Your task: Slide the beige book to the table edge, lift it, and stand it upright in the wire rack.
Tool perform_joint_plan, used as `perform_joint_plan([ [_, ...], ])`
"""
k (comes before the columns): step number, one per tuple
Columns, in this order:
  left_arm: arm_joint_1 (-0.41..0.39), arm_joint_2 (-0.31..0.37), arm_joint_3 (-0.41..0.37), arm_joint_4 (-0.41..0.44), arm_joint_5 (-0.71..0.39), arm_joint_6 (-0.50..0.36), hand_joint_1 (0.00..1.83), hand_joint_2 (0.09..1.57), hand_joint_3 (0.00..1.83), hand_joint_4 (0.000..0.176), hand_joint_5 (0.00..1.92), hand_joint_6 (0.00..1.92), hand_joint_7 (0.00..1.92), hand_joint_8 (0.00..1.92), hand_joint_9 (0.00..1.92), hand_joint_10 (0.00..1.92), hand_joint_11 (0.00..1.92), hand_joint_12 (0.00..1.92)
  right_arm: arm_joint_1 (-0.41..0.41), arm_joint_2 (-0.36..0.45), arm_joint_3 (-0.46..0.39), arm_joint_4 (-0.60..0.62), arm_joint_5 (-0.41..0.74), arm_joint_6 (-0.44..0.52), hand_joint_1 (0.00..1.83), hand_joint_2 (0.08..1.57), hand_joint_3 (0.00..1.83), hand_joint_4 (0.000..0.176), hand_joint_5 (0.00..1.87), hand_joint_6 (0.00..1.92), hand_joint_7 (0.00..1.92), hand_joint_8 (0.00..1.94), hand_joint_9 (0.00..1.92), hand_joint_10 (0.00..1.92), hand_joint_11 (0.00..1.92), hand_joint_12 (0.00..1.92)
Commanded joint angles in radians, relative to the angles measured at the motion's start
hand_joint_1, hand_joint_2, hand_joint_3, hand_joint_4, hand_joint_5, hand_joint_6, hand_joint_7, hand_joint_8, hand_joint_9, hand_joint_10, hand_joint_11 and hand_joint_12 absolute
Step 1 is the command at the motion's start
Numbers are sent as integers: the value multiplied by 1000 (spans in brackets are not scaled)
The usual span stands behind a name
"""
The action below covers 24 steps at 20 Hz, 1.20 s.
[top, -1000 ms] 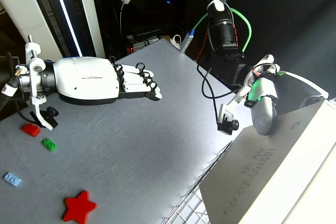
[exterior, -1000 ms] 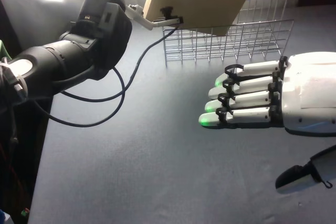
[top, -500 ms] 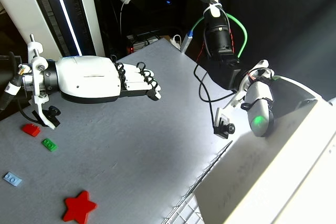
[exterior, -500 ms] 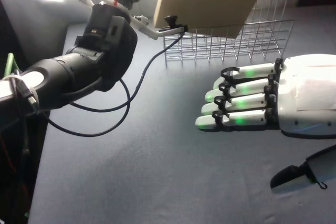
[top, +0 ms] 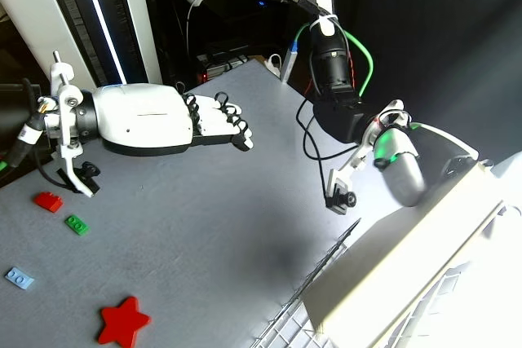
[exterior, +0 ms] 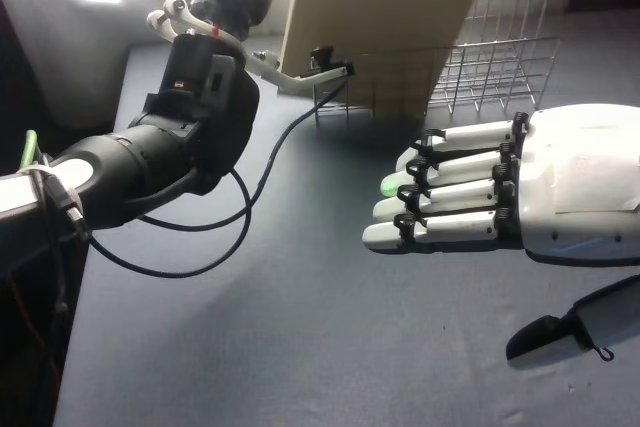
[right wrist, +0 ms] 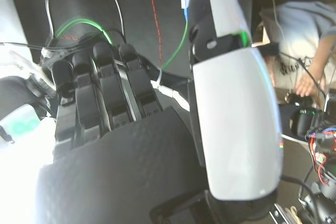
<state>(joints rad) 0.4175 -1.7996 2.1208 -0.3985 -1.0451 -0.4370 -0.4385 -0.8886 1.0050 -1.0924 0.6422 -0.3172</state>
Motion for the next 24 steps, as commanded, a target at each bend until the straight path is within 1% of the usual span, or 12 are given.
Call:
perform_joint_plan([
  [1, 2, -4, 13, -2, -120, -22, 965, 1056, 0, 0, 510, 0, 605, 0, 616, 96, 78, 1244, 14, 0, -3, 54, 74, -4, 441, 1065, 0, 0, 118, 0, 183, 0, 198, 0, 0, 611],
  [3, 6, -16, 28, -3, -123, -34, 936, 1034, 0, 2, 425, 0, 462, 0, 523, 45, 6, 1223, 15, -1, -3, 54, 74, -4, 433, 1068, 1, 0, 114, 1, 184, 1, 210, 4, 0, 589],
  [4, 8, -16, 28, -3, -123, -36, 894, 1016, 0, 36, 334, 0, 397, 0, 488, 25, 0, 1171, 15, -2, -3, 54, 74, -4, 434, 1066, 0, 0, 117, 2, 189, 2, 217, 5, 0, 611],
  [5, 9, -17, 27, -3, -126, -39, 876, 994, 0, 57, 257, 0, 328, 0, 446, 5, 0, 1104, 15, -3, -3, 54, 74, -4, 412, 1070, 2, 0, 114, 1, 188, 1, 215, 3, 0, 615],
  [6, 10, -17, 25, -3, -127, -39, 806, 991, 0, 84, 144, 0, 217, 0, 320, 1, 0, 908, 15, -3, -3, 54, 74, -5, 429, 1071, 2, 0, 119, 2, 188, 1, 208, 0, 0, 614],
  [7, 10, -16, 24, -3, -130, -42, 779, 977, 0, 96, 115, 0, 174, 0, 269, 1, 0, 825, 15, -3, -3, 54, 75, -5, 436, 1068, 0, 0, 117, 1, 193, 2, 211, 2, 0, 641],
  [8, 10, -16, 24, -3, -130, -44, 779, 977, 0, 96, 115, 0, 174, 0, 269, 1, 0, 825, 15, -3, -3, 54, 75, -5, 436, 1068, 0, 0, 117, 1, 193, 2, 211, 2, 0, 641],
  [9, 9, -15, 24, -3, -130, -49, 701, 935, 0, 119, 16, 0, 53, 0, 131, 0, 0, 541, 15, -2, -3, 54, 74, -5, 431, 1071, 1, 0, 128, 3, 193, 1, 207, 0, 0, 614],
  [11, 5, -7, 17, -2, -130, -52, 644, 886, 0, 136, 0, 0, 1, 0, 49, 6, 0, 326, 14, -2, -3, 54, 74, -5, 407, 1078, 3, 0, 133, 4, 190, 0, 193, 2, 0, 567],
  [14, 2, 15, -3, -2, -126, -48, 623, 864, 0, 131, 0, 0, 0, 0, 0, 0, 0, 45, 14, -2, -3, 54, 74, -4, 431, 1072, 0, 0, 125, 1, 199, 1, 206, 4, 0, 557],
  [16, 1, 47, -36, -2, -113, -31, 615, 870, 0, 136, 0, 0, 0, 0, 0, 0, 0, 31, 14, -2, -3, 54, 74, -4, 428, 1077, 2, 0, 80, 0, 178, 0, 190, 1, 0, 528],
  [24, -23, 193, -191, 14, -18, 66, 631, 926, 11, 128, 0, 0, 0, 0, 36, 10, 48, 28, 13, -2, -3, 54, 74, -4, 376, 1077, 0, 0, 92, 4, 194, 6, 213, 7, 0, 427],
])
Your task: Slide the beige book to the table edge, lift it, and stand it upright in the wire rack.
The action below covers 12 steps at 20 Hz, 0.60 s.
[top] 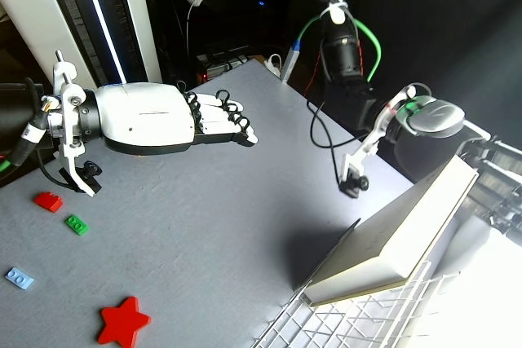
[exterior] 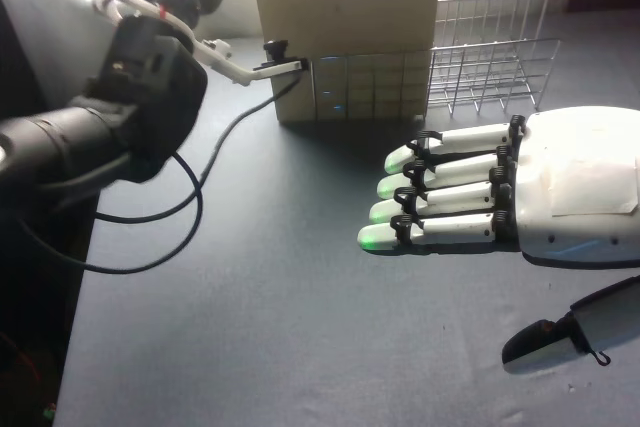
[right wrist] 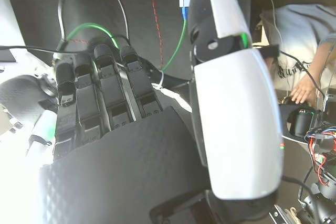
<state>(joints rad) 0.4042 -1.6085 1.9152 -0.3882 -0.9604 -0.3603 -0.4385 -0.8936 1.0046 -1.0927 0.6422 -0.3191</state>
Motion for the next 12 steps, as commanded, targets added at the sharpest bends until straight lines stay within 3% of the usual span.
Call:
perform_joint_plan([
  [1, -19, 28, -10, 24, -60, 9, 610, 942, 16, 125, 0, 0, 0, 0, 7, 1, 28, 23, 13, 3, -3, 55, 74, -2, 367, 1077, 0, 0, 112, 11, 203, 8, 218, 8, 0, 431],
  [4, -35, 110, -94, 33, 36, 81, 588, 935, 9, 129, 0, 0, 0, 0, 42, 16, 44, 37, 13, 3, -3, 55, 74, -2, 379, 1072, 0, 0, 82, 0, 189, 0, 220, 4, 0, 421],
  [6, -49, 140, -120, 33, 84, 109, 558, 946, 11, 118, 0, 0, 0, 0, 56, 19, 42, 46, 12, 3, -3, 55, 75, -2, 366, 1070, 0, 0, 114, 7, 198, 1, 216, 2, 0, 454],
  [12, -126, 197, -157, 33, 240, 201, 541, 940, 0, 103, 80, 14, 111, 14, 212, 31, 0, 544, 11, 4, -7, 54, 78, -2, 369, 1066, 0, 0, 122, 3, 200, 0, 218, 1, 0, 480],
])
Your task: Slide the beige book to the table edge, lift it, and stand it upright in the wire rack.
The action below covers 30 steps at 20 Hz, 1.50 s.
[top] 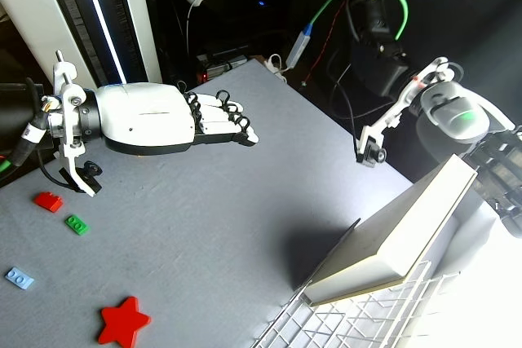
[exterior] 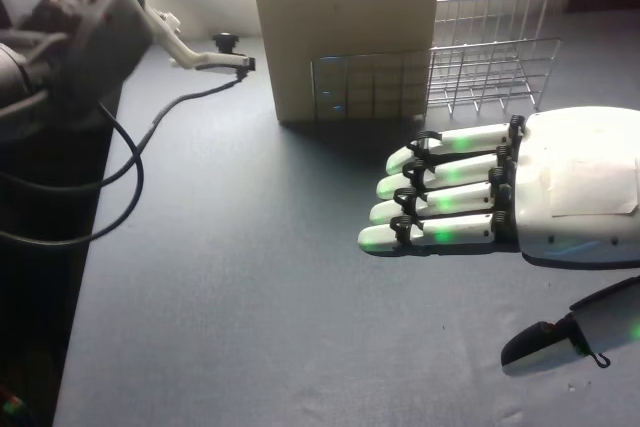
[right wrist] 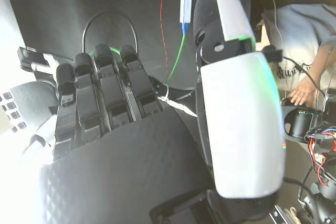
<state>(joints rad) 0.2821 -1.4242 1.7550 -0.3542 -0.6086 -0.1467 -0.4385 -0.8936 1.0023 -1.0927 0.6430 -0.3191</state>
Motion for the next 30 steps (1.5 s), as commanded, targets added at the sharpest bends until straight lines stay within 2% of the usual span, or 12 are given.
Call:
perform_joint_plan([
  [1, -22, 22, 3, -6, -78, 5, 554, 944, 0, 97, 118, 17, 146, 13, 247, 34, 0, 604, 11, 4, -5, 54, 78, -2, 389, 1062, 0, 0, 124, 3, 196, 0, 211, 0, 0, 481],
  [4, -50, 53, -8, -44, -10, 41, 547, 958, 2, 94, 196, 15, 241, 14, 333, 36, 0, 717, 11, 4, -5, 54, 80, -3, 375, 1057, 0, 0, 126, 2, 199, 0, 219, 2, 0, 514],
  [11, -101, 167, -54, -186, 140, 108, 452, 1024, 5, 16, 527, 36, 580, 38, 572, 61, 0, 1238, 9, 6, -5, 54, 100, -3, 300, 1077, 2, 0, 150, 13, 204, 11, 193, 6, 0, 371],
  [14, -96, 233, -103, -186, 195, 53, 395, 1103, 13, 0, 705, 44, 768, 66, 721, 127, 55, 1467, 7, 17, -12, 54, 100, -3, 270, 1082, 1, 0, 247, 26, 297, 17, 260, 19, 0, 610],
  [16, -97, 279, -145, -206, 239, 37, 365, 1169, 9, 0, 836, 46, 915, 215, 627, 807, 145, 1625, 6, 22, -18, 54, 100, -11, 223, 1105, 4, 0, 366, 29, 425, 17, 383, 32, 0, 811],
  [18, -101, 313, -185, -364, 253, 112, 310, 1237, 9, 0, 940, 139, 766, 988, 575, 1433, 226, 1892, 3, 18, -19, 54, 111, -30, 157, 1150, 3, 0, 561, 40, 669, 31, 635, 79, 24, 1149],
  [21, -130, 349, -199, -378, 315, 94, 223, 1312, 11, 0, 813, 1119, 855, 1571, 730, 1885, 531, 1921, 2, 18, -21, 55, 112, -30, 226, 1191, 1, 0, 920, 179, 1031, 189, 790, 736, 365, 1526],
  [22, -135, 363, -208, -377, 319, 83, 199, 1365, 20, 0, 892, 1570, 1013, 1759, 934, 1914, 784, 1921, 2, 19, -21, 55, 112, -30, 204, 1236, 5, 0, 993, 370, 1024, 636, 772, 1201, 453, 1727],
  [23, -137, 379, -221, -366, 328, 64, 191, 1432, 29, 0, 1026, 1743, 1185, 1792, 1147, 1920, 1038, 1921, 2, 19, -21, 55, 112, -30, 144, 1295, 10, 0, 1006, 1140, 1106, 1306, 958, 1690, 731, 1882],
  [24, -137, 399, -242, -361, 332, 38, 272, 1485, 28, 0, 1101, 1872, 1264, 1875, 1293, 1921, 1238, 1921, 2, 19, -21, 55, 112, -30, 130, 1369, 19, 0, 1096, 1603, 1260, 1575, 1192, 1850, 1092, 1913],
  [26, -134, 438, -281, -356, 333, 31, 361, 1536, 7, 0, 1145, 1919, 1296, 1909, 1362, 1921, 1359, 1921, 1, 19, -21, 55, 112, -30, 129, 1494, 14, 0, 1150, 1862, 1330, 1759, 1321, 1915, 1332, 1921],
  [30, -91, 533, -381, 10, 301, -248, 344, 1548, 4, 0, 1108, 1920, 1274, 1913, 1335, 1921, 1356, 1921, 1, 19, -21, 55, 112, -30, 233, 1544, 3, 0, 1115, 1921, 1261, 1938, 1327, 1921, 1393, 1921],
])
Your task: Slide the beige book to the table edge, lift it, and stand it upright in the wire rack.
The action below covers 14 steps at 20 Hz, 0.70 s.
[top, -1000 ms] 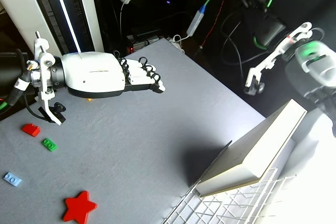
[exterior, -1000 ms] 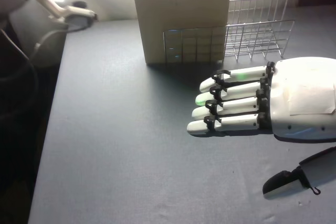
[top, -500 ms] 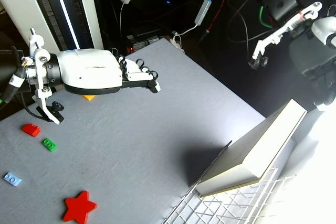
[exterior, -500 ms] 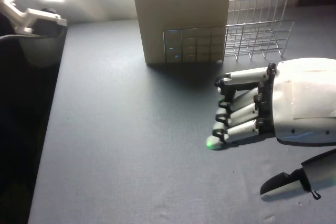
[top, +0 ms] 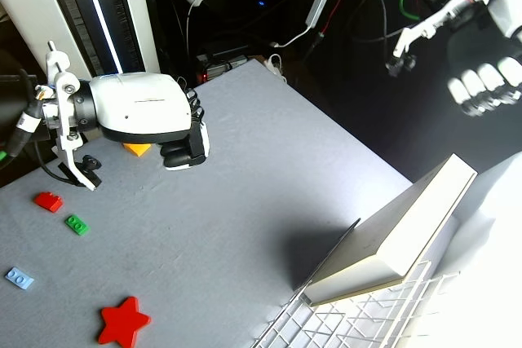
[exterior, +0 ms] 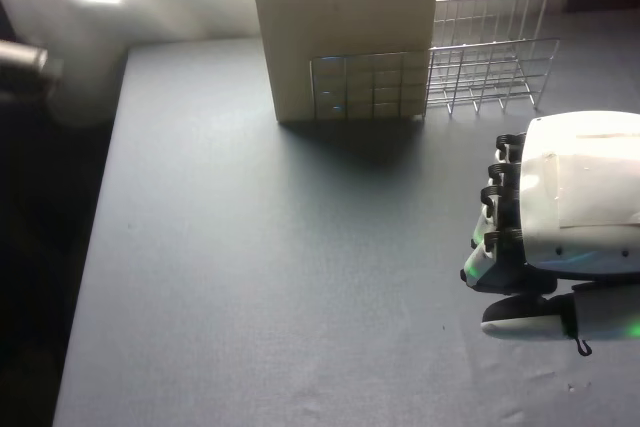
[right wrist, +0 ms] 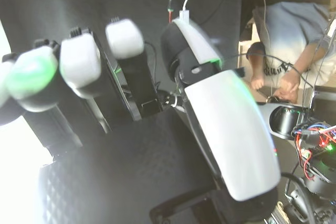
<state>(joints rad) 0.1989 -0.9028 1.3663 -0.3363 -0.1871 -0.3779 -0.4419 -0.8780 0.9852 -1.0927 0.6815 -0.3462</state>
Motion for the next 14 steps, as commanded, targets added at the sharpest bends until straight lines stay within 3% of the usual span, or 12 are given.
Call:
perform_joint_plan([
  [1, 6, 30, -15, 70, -140, -69, 341, 1546, 3, 0, 1102, 1921, 1269, 1919, 1332, 1921, 1354, 1921, 4, 3, -4, 55, 73, -3, 227, 1548, 4, 0, 1113, 1921, 1255, 1940, 1322, 1921, 1384, 1921],
  [4, 38, 76, -50, 395, -247, -235, 350, 1538, 0, 0, 1089, 1921, 1253, 1911, 1310, 1921, 1293, 1921, 4, 3, -4, 55, 73, -3, 252, 1535, 0, 0, 1109, 1921, 1258, 1941, 1323, 1921, 1371, 1921],
  [9, 113, 124, -26, 992, -521, -503, 370, 1528, 0, 0, 1055, 1919, 1231, 1891, 1268, 1921, 1264, 1921, 4, 4, -4, 55, 73, -3, 306, 1508, 0, 0, 1086, 1921, 1230, 1941, 1284, 1921, 1323, 1921],
  [12, 159, 156, -18, 1339, -668, -526, 465, 1501, 0, 0, 1087, 1921, 1239, 1919, 1304, 1921, 1290, 1921, 3, 4, -4, 55, 73, -3, 348, 1490, 0, 0, 1053, 1921, 1228, 1941, 1283, 1921, 1336, 1921],
  [13, 161, 167, -24, 1432, -684, -502, 473, 1499, 0, 0, 1090, 1921, 1243, 1921, 1309, 1921, 1295, 1921, 3, 4, -5, 55, 73, -3, 346, 1489, 0, 0, 1052, 1921, 1228, 1941, 1283, 1921, 1337, 1921],
  [14, 161, 174, -33, 1462, -687, -469, 473, 1499, 0, 0, 1090, 1921, 1243, 1921, 1309, 1921, 1295, 1921, 3, 4, -5, 55, 73, -3, 346, 1489, 0, 0, 1052, 1921, 1228, 1941, 1283, 1921, 1337, 1921],
])
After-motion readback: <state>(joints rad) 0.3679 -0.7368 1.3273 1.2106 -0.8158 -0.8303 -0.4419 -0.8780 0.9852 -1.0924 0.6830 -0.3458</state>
